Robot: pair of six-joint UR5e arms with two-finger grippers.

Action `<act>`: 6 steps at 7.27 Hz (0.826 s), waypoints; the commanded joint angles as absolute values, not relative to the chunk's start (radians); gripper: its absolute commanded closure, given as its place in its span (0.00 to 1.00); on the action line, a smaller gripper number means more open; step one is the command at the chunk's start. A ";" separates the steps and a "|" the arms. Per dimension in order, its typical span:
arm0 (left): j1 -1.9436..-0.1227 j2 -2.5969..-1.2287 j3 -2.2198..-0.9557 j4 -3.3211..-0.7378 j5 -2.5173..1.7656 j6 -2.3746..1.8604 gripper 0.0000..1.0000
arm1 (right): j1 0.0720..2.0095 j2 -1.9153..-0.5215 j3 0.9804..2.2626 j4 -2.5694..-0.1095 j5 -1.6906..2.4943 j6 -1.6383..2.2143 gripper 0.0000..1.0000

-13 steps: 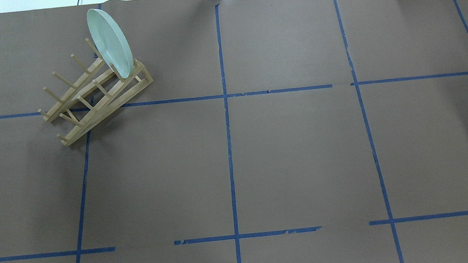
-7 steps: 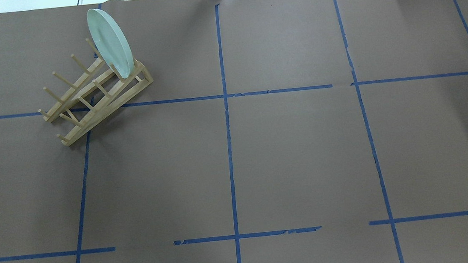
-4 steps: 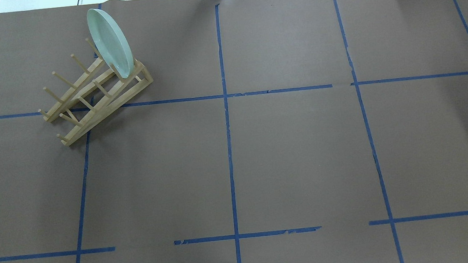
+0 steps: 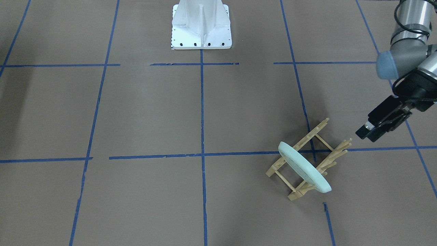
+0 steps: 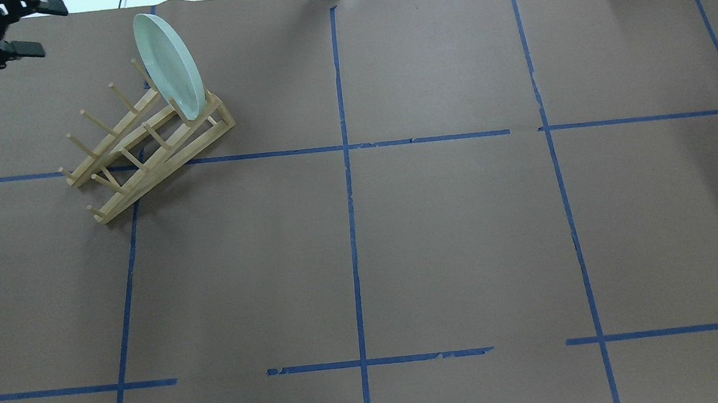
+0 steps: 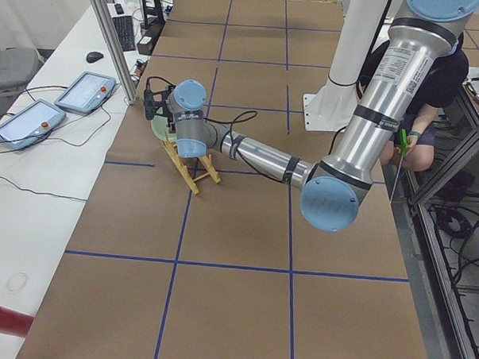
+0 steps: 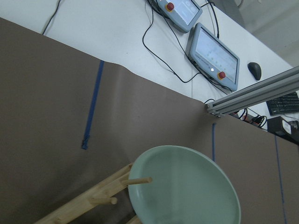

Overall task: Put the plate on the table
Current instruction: 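Reach the left gripper toward the top rim of the green plate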

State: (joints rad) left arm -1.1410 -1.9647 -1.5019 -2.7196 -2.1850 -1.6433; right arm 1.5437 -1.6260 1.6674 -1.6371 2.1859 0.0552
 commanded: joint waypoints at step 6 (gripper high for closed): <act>-0.946 -2.037 -1.427 -2.827 -1.868 -1.871 0.30 | 1.545 -1.626 1.667 -1.637 2.186 0.055 0.00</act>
